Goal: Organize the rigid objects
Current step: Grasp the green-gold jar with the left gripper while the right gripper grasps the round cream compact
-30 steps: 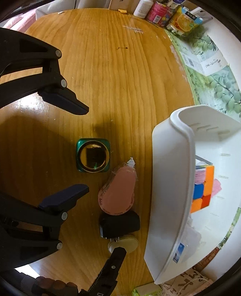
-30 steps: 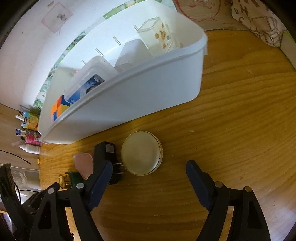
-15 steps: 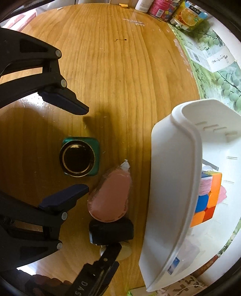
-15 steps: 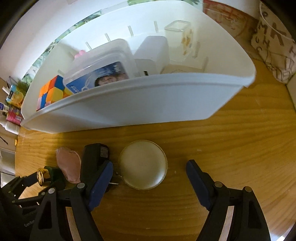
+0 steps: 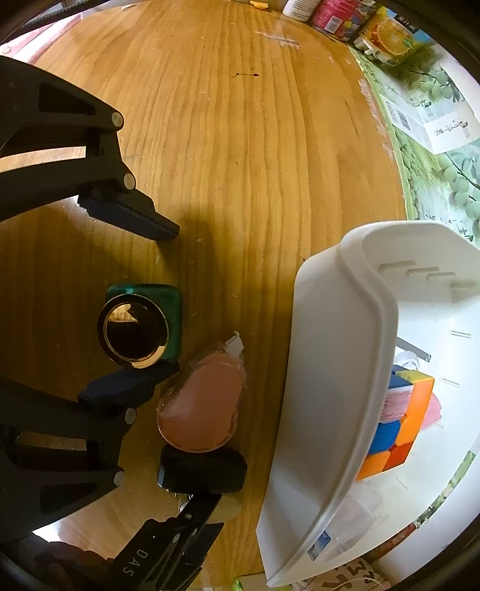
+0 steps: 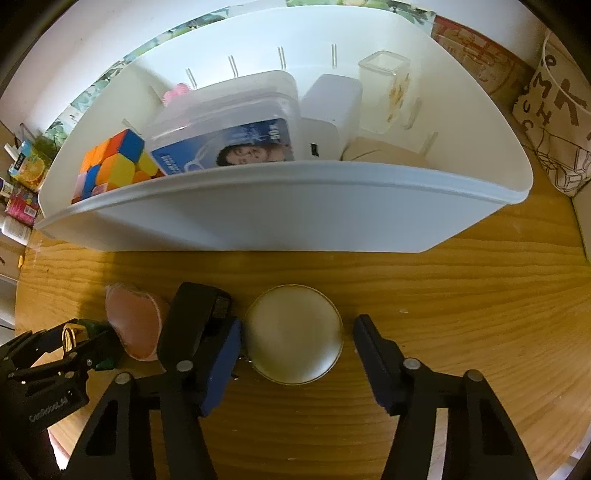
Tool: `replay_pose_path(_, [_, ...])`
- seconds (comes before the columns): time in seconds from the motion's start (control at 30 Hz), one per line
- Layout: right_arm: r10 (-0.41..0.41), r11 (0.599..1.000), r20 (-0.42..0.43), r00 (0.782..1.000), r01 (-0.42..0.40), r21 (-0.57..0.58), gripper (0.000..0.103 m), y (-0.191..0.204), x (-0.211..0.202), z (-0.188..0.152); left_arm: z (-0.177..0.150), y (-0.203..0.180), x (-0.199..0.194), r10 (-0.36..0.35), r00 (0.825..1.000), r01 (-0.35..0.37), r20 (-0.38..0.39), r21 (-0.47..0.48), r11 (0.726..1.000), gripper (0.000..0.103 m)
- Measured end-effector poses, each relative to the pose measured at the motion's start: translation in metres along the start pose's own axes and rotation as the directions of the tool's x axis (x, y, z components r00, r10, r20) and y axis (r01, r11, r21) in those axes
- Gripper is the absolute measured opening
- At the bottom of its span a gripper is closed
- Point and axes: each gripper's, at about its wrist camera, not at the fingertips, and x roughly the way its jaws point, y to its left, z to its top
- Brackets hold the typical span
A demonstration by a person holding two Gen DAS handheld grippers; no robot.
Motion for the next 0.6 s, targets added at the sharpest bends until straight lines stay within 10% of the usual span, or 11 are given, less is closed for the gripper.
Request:
replay_pose_path(0.3, [0.028, 0.999, -0.011, 1.000, -0.029, -0.015, 0.056, 0.023, 0.006, 0.009, 0.004, -0.007, -0.004, -0.031, 0.999, 0.031, 0.017, -0.005, 1.000, 0.045])
replay_pose_path(0.6, [0.047, 0.999, -0.042, 0.998, -0.048, -0.007, 0.056, 0.024, 0.008, 0.007, 0.000, -0.003, -0.006, -0.035, 0.999, 0.037, 0.038, -0.042, 0.998, 0.044])
